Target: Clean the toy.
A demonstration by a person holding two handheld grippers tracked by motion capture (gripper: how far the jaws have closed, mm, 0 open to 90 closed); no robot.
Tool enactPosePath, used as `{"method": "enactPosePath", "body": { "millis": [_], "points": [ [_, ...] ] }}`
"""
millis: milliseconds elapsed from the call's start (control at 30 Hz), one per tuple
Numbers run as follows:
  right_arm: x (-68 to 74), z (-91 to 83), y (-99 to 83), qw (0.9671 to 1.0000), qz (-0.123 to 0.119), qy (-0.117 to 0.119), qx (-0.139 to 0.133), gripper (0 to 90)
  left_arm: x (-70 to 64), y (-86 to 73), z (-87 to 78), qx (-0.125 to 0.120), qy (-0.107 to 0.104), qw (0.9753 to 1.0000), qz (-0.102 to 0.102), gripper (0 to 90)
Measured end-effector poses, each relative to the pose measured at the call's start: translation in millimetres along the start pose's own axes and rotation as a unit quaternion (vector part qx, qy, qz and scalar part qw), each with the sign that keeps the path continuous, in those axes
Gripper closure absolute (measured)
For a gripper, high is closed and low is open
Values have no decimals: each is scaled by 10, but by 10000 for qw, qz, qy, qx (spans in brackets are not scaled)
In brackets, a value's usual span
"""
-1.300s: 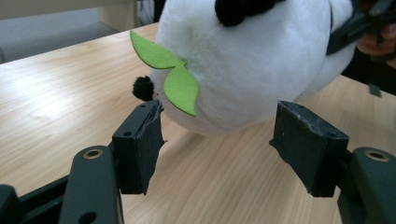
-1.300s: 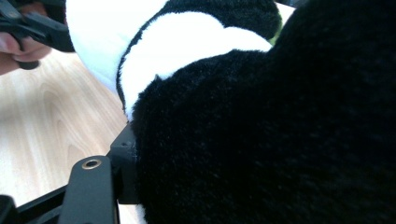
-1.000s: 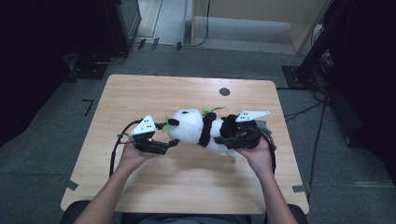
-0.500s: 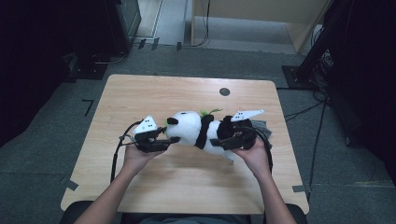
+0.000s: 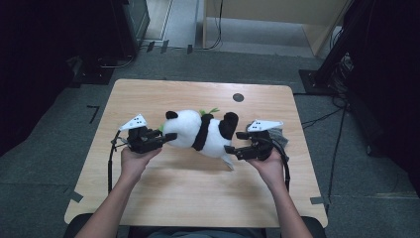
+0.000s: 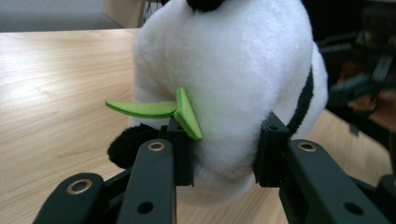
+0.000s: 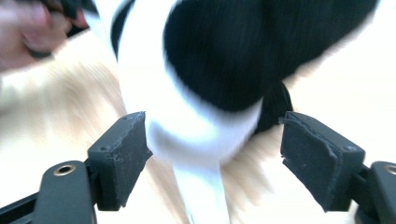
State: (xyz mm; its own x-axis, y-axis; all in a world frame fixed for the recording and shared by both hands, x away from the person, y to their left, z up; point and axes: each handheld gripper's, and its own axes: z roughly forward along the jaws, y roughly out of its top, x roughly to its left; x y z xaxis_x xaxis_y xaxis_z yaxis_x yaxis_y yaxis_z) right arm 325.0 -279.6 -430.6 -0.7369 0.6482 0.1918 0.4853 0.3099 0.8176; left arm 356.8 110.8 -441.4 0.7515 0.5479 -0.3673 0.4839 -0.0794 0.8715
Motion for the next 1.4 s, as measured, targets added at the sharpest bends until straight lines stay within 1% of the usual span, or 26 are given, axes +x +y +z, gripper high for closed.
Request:
{"method": "enactPosePath", "body": {
  "millis": [33,100,133,167,233,267,300,367,400,433,467,500,533,567,633,700,767,867,900,933,1033,1067,1167,1267,1333,1400],
  "points": [
    [13,11,-18,10000,-32,6,-8,274,13,5,-8,-41,-22,10000,-62,665],
    [40,59,-65,9997,-45,122,-185,307,23,9,-12,-115,-83,9997,-212,664],
    [53,92,-83,9995,-32,238,-202,308,22,9,-11,-152,-101,9995,-259,663],
    [68,131,-95,9994,-73,275,-195,301,22,12,-12,-177,-147,9991,-347,662],
    [99,204,-117,9996,-180,206,-123,286,20,20,-17,-227,-169,9987,-413,661],
    [105,216,-120,9996,-183,170,-91,284,22,27,-20,-237,-204,9985,-455,661],
    [110,241,-126,9997,-214,119,-59,283,23,30,-23,-264,-242,9979,-536,661],
    [113,264,-132,9996,-208,206,-43,318,27,37,-25,-296,-314,9968,-673,659],
    [121,267,-132,9995,-233,209,-64,322,12,38,-19,-306,-293,9964,-735,657],
    [135,275,-124,9995,-282,150,-72,328,-3,37,-10,-275,-265,9966,-736,654],
    [147,279,-117,9995,-300,82,-34,355,-11,31,2,-251,-241,9961,-807,645],
    [154,284,-116,9994,-340,19,14,358,-12,24,20,-212,-241,9955,-890,638],
    [161,287,-114,9993,-352,-70,67,371,-23,16,40,-154,-139,9955,-921,625],
    [165,289,-113,9993,-345,-122,103,386,-37,9,60,-83,-47,9958,-905,600],
    [160,282,-108,9992,-299,-212,156,404,-62,4,93,34,57,9965,-830,554],
    [138,261,-108,9991,-264,-269,182,408,-71,8,114,158,86,9969,-760,480],
    [126,235,-106,9994,-180,-263,160,410,-81,7,124,154,126,9975,-674,436],
    [133,194,-93,9993,-195,-290,115,407,-92,4,145,242,138,9983,-514,376],
    [134,181,-89,9993,-203,-297,96,404,-88,4,151,325,176,9983,-446,365],
    [136,166,-82,9995,-152,-282,77,400,-90,-2,158,386,195,9982,-413,358],
    [117,128,-75,9998,-48,-192,13,388,-79,-14,185,602,161,9971,-428,344],
    [116,118,-77,9998,-31,-200,30,387,-80,-17,195,679,184,9967,-396,341],
    [111,96,-74,9998,27,-174,53,376,-82,-23,203,744,204,9965,-331,337],
    [116,50,-58,9998,129,-181,-13,364,-102,-27,211,848,304,9958,-162,328],
    [125,21,-50,9997,155,-210,0,362,-110,-28,222,945,266,9950,-176,326],
    [131,-5,-45,9996,154,-220,-6,356,-119,-29,226,976,240,9948,-191,324]
  ]
}}
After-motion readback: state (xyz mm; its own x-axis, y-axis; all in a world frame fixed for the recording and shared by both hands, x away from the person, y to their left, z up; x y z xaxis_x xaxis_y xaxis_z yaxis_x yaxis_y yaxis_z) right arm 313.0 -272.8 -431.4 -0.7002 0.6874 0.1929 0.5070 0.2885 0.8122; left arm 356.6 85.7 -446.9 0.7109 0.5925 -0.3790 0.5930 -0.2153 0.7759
